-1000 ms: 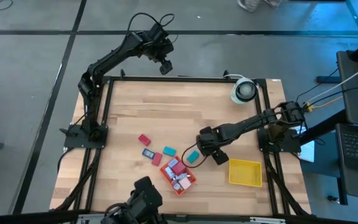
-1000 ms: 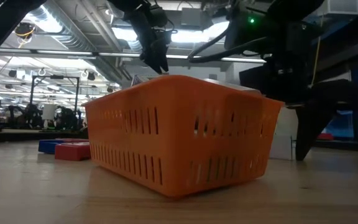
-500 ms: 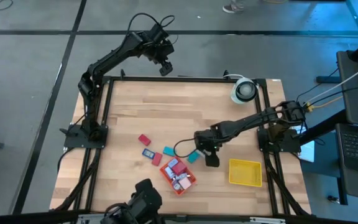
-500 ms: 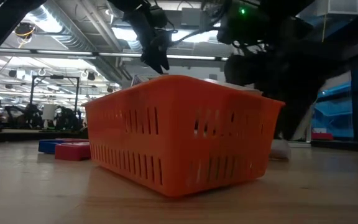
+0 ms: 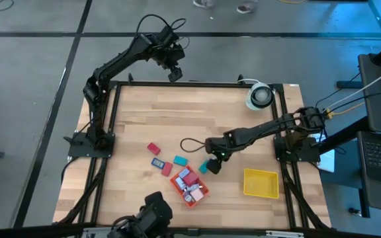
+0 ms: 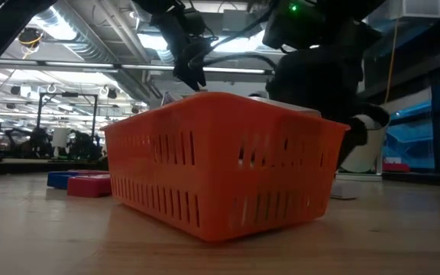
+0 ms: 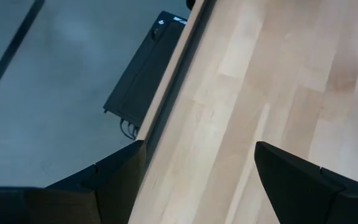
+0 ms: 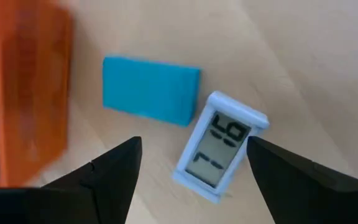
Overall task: Pick & Place Office items
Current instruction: Put the white digital clock into the yellow bin
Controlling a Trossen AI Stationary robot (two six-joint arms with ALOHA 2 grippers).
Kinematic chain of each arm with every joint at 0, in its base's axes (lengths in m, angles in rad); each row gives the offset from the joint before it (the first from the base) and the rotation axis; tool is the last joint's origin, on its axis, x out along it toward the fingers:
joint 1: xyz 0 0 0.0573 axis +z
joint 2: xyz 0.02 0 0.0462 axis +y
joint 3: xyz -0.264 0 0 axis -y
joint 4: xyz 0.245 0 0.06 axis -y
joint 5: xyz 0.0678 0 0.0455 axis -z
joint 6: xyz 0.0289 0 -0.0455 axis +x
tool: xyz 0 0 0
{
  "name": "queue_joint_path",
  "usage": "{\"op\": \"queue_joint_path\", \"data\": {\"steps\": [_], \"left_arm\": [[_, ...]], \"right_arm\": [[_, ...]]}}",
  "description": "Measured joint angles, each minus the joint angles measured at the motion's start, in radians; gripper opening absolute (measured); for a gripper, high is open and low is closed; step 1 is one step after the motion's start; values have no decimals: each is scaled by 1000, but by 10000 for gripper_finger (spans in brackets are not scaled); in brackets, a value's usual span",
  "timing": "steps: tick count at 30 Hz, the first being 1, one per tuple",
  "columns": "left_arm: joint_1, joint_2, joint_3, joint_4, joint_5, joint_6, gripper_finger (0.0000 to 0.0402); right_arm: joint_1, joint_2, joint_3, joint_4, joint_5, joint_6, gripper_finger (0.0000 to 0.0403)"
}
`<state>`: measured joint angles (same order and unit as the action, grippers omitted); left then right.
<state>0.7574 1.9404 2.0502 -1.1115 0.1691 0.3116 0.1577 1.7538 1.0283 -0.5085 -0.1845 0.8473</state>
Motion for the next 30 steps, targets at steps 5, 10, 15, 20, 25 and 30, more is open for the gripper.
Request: {"op": "queue_joint_path", "data": {"steps": [5,10,15,20,25,30], "left_arm": [[0,0,0,-8,39,17,299],[0,0,0,-8,39,28,299],[0,0,0,-8,39,49,299],[0,0,0,-12,39,50,299],[0,0,0,-14,39,50,299],[1,0,0,-14,39,50,299]], "right_arm": [[12,0,0,-7,77,279,297],[21,0,0,-47,108,414,297],[53,4,0,-90,102,481,297],[99,22,0,-94,99,547,297],[116,44,1,-90,108,586,297],[110,60,4,-94,111,584,297]]}}
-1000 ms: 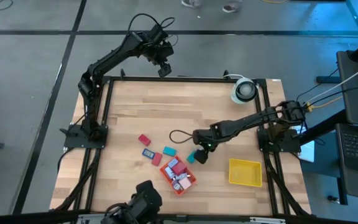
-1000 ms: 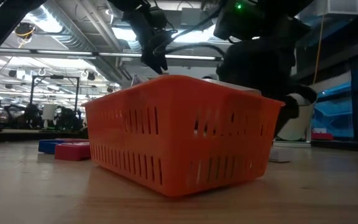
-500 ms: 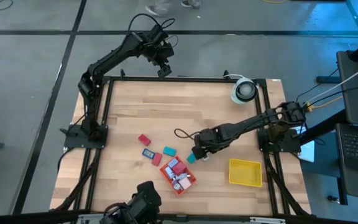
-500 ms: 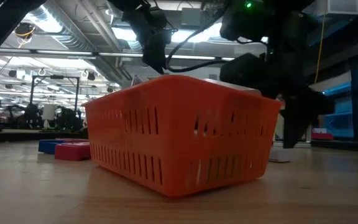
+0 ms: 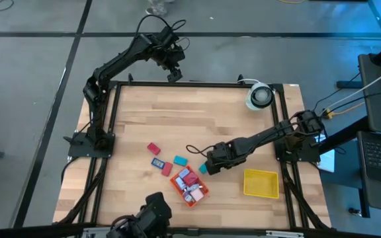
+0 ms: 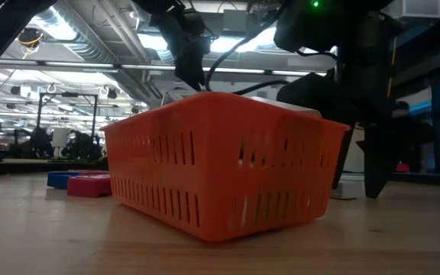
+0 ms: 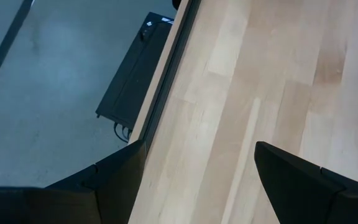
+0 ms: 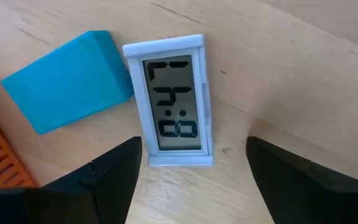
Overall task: Pick & Place Office items
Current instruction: Put the white digital clock into the yellow bin
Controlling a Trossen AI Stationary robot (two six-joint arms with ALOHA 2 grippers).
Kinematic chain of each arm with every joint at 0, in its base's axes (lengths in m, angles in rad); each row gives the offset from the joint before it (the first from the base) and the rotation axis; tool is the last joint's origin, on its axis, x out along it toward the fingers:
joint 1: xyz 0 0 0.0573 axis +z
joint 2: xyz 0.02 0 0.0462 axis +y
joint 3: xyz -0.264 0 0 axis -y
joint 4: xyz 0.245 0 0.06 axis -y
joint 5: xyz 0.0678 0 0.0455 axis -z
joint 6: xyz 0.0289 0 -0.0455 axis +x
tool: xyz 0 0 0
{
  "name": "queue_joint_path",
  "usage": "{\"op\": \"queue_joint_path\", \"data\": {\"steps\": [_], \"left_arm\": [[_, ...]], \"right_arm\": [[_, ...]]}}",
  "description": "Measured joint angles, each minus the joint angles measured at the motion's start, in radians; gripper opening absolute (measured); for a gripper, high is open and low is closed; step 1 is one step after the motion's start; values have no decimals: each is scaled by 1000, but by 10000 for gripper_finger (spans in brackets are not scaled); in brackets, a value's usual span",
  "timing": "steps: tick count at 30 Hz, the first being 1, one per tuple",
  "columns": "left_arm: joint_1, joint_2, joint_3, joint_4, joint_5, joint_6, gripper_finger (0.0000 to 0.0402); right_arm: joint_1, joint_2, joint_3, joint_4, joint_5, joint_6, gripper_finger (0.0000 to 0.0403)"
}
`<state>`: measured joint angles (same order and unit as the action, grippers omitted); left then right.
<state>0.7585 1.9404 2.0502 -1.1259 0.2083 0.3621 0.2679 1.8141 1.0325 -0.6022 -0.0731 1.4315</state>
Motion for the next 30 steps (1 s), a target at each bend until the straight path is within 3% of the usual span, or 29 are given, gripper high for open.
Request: {"op": "queue_joint_path", "data": {"steps": [10,20,30], "left_arm": [[3,0,0,0,-1,3,299],[3,0,0,-1,-1,8,299],[6,0,0,-3,-1,18,299]], "right_arm": [[-30,7,-1,-3,31,-2,294],[-70,9,-3,-42,128,-58,229],[-98,2,-37,-53,154,-68,224]]}}
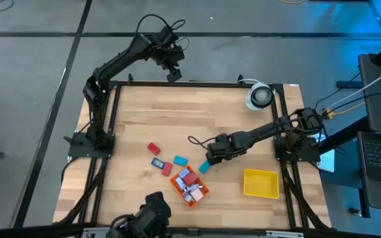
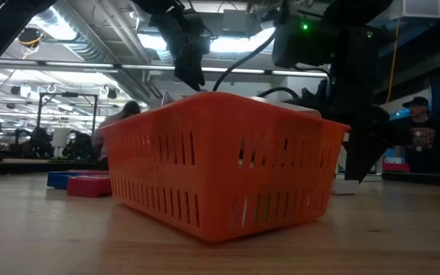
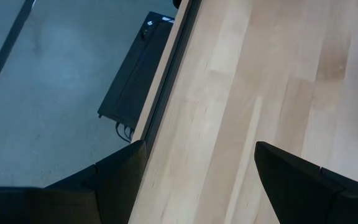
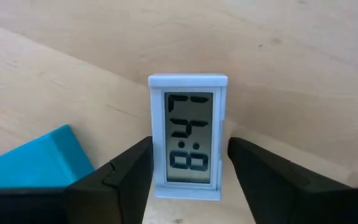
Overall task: Pick & Place Office items
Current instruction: Put the white digital clock into the yellow bin
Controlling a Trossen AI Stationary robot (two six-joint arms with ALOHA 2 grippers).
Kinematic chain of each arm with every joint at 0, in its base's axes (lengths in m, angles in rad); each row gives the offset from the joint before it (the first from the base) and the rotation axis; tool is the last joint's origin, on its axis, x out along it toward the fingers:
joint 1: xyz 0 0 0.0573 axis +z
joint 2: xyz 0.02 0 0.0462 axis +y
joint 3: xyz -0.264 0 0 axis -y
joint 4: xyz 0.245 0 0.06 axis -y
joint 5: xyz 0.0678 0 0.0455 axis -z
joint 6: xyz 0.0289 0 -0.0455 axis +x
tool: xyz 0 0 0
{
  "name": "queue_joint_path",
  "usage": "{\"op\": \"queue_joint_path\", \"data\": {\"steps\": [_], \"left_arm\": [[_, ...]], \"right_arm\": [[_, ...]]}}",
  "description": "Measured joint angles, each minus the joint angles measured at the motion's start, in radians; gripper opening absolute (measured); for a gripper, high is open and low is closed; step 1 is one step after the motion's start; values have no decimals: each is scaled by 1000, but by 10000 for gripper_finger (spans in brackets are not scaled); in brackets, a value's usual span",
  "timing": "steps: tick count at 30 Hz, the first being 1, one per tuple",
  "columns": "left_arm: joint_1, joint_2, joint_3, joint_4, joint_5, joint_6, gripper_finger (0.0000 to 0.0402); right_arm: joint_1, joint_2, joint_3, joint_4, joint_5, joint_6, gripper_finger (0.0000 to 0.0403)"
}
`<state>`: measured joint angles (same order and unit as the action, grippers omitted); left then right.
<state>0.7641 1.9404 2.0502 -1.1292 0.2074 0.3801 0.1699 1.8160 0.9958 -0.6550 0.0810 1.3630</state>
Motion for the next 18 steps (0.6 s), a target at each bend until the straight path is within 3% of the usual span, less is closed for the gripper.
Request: {"op": "queue_joint_path", "data": {"steps": [12,18], "left_arm": [[10,0,-118,-8,-6,8,299],[10,1,-159,44,-12,9,299]], "right_arm": [[-9,0,-2,-28,49,69,161],[-12,-1,-2,-30,39,69,164]]}}
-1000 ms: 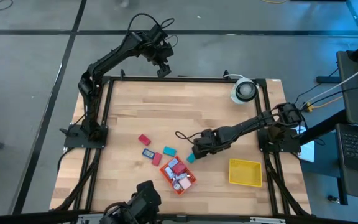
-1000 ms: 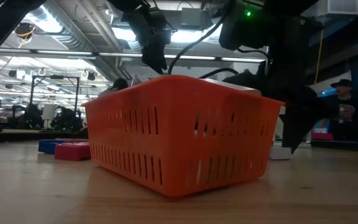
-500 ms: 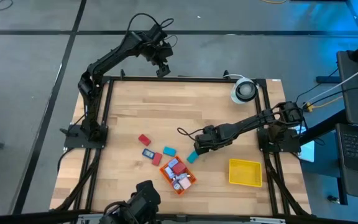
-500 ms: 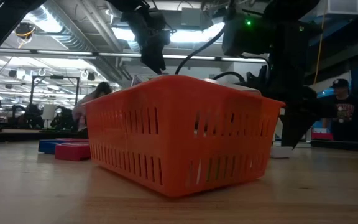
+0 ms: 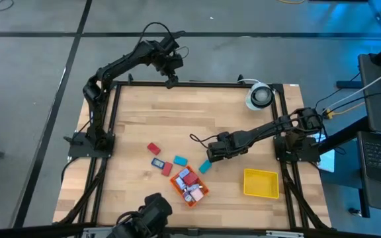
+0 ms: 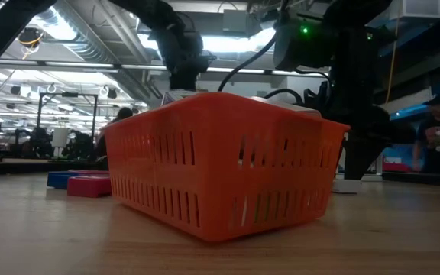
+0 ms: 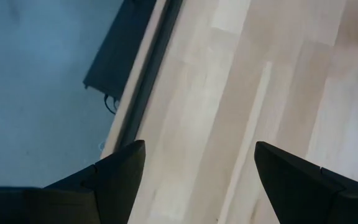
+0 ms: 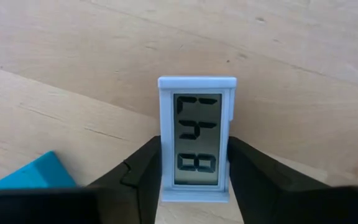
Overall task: Pick & Place Office items
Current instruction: Put the white digital clock into the yellow bin
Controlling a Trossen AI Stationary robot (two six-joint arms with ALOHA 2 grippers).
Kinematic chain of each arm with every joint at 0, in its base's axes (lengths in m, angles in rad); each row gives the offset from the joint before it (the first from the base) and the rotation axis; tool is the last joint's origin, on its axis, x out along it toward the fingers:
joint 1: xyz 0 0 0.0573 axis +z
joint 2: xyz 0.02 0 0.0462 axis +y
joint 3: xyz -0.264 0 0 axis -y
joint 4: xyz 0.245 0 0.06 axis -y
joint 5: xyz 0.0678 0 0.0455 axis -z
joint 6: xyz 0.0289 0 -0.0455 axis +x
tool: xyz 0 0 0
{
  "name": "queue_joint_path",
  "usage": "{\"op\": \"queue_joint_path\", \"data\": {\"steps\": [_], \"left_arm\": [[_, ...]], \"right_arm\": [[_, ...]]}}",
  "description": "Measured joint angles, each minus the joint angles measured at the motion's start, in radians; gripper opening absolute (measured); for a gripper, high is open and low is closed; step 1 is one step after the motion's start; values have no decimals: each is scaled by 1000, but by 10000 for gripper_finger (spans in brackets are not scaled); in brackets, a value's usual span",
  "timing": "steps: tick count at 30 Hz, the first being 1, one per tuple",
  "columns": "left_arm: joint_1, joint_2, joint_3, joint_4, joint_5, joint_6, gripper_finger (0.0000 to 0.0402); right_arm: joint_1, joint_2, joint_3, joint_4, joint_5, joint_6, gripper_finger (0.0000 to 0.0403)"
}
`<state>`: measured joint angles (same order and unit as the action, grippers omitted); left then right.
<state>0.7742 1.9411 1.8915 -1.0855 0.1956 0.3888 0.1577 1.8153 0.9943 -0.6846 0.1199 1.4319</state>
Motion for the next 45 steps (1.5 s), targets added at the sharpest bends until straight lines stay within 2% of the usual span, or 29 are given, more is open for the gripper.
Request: {"op": "queue_joint_path", "data": {"steps": [5,11,17,22,27,34,36,45], "left_arm": [[4,0,47,43,-10,0,299],[24,-3,149,58,-10,-7,295],[55,-3,187,57,10,-9,292],[84,-3,187,35,10,-12,292],[107,-3,187,35,13,-11,292],[129,-3,187,37,44,-12,292],[133,-3,187,37,70,-12,292],[132,-3,187,39,69,-12,292]], "right_arm": [[-12,-20,-2,-9,-1,-3,161],[-79,-62,23,-51,41,-86,159],[-126,-79,98,-151,-58,-225,159],[-109,-80,168,-297,-173,-269,160],[-52,-80,266,-457,-243,-285,160],[79,-82,387,-600,-304,-176,161],[129,-82,396,-618,-330,-127,161],[365,-83,368,-646,-451,123,161]]}}
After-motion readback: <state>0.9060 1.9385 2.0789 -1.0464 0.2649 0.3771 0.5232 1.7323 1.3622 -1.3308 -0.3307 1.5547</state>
